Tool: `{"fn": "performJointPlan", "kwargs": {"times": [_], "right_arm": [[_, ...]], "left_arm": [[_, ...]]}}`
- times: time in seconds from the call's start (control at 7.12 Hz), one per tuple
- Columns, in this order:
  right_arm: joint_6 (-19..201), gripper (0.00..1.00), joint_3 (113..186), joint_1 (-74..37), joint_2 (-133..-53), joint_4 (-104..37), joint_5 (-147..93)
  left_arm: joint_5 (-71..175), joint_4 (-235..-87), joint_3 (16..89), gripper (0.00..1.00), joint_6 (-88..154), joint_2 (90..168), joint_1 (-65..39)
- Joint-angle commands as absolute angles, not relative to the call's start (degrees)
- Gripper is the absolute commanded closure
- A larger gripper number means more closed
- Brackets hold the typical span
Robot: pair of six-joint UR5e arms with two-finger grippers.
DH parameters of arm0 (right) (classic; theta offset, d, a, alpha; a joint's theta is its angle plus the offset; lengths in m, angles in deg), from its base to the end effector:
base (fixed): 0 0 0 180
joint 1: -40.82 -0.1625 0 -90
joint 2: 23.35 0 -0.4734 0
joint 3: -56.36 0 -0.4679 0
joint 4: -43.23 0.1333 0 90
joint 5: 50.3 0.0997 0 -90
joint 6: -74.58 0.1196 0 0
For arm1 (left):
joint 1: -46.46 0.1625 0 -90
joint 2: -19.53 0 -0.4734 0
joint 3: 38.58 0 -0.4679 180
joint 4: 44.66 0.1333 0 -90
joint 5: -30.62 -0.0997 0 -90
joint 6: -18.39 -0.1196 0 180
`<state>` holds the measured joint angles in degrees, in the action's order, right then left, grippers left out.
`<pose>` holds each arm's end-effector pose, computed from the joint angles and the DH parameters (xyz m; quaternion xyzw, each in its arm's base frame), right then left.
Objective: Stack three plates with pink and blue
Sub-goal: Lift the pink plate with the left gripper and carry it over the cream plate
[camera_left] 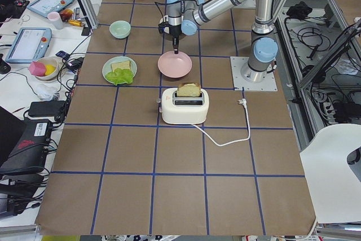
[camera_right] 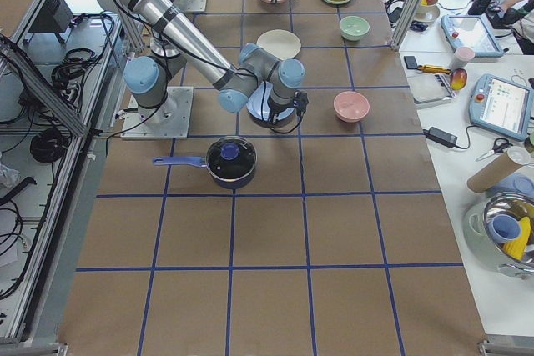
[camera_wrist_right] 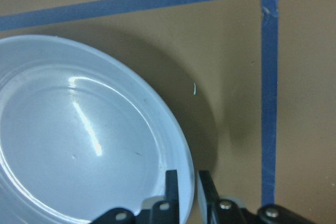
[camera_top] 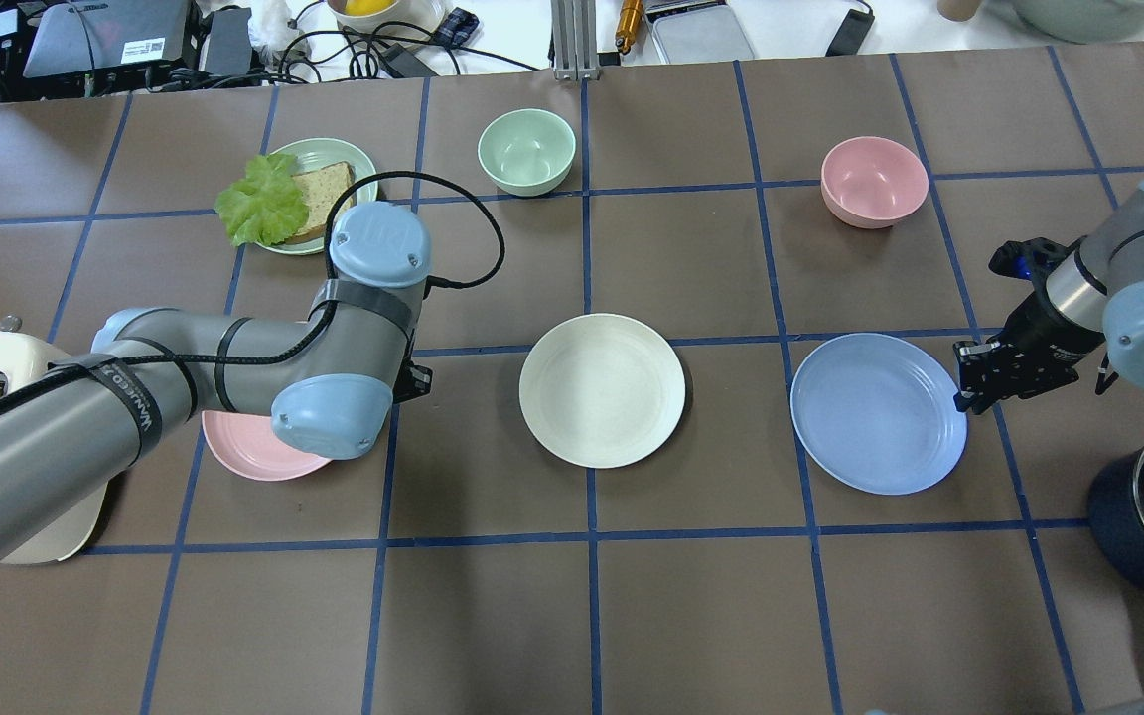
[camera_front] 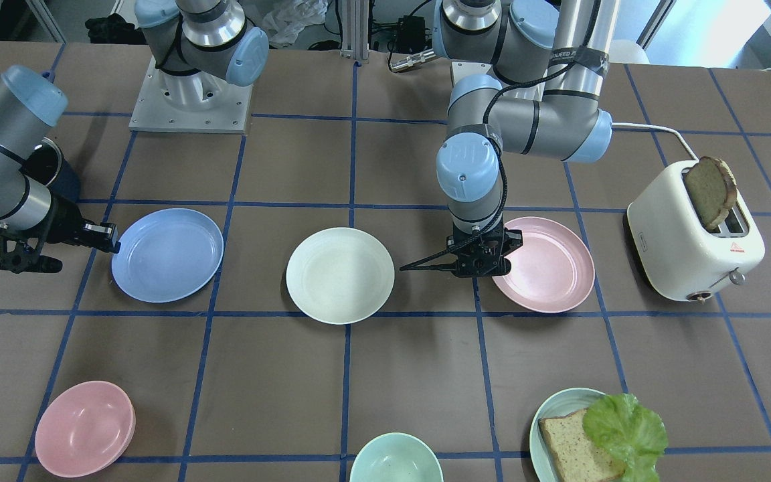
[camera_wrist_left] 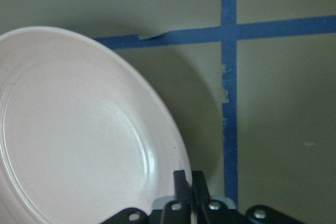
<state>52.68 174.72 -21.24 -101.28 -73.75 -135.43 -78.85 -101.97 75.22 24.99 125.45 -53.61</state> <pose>-0.1190 -0.5305 0.1829 0.0572 0.9906 0.0883 0.0876 -0.1925 -0.5497 0.1946 0.0401 0.9830 0.0353 0.1758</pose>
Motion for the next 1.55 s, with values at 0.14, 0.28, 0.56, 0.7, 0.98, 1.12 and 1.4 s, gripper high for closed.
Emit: {"fn": "performJointPlan", "kwargs": {"times": [0.14, 0.28, 0.56, 0.7, 0.98, 1.12, 1.4], "right_arm": [[53.1, 0.73, 175.4, -21.1, -98.9, -76.2, -135.5], [53.2, 0.71, 175.5, -21.1, -98.6, -78.1, -135.5], [53.2, 1.0, 175.5, -21.1, -98.6, -78.1, -135.4], [53.1, 1.0, 175.5, -21.1, -98.6, -77.5, -135.4], [52.9, 1.0, 175.3, -21.0, -99.4, -77.4, -135.5], [51.8, 1.0, 174.2, -21.0, -99.5, -77.4, -135.5], [51.7, 1.0, 169.9, -21.1, -99.8, -72.4, -136.3]], "left_arm": [[-78.8, -117.1, 62.9, 1.0, 28.2, 126.3, -58.2], [-78.6, -117.2, 61.3, 1.0, 30.8, 127.2, -59.9], [-78.5, -118.0, 57.2, 1.0, 35.9, 129.8, -63.8], [-78.5, -120.0, 54.8, 1.0, 38.5, 131.0, -65.5], [-76.6, -124.2, 47.8, 1.0, 43.1, 134.4, -68.9], [-75.2, -124.4, 44.5, 1.0, 44.6, 136.8, -70.7], [-75.3, -125.2, 39.1, 1.0, 45.4, 141.6, -75.0]]}}
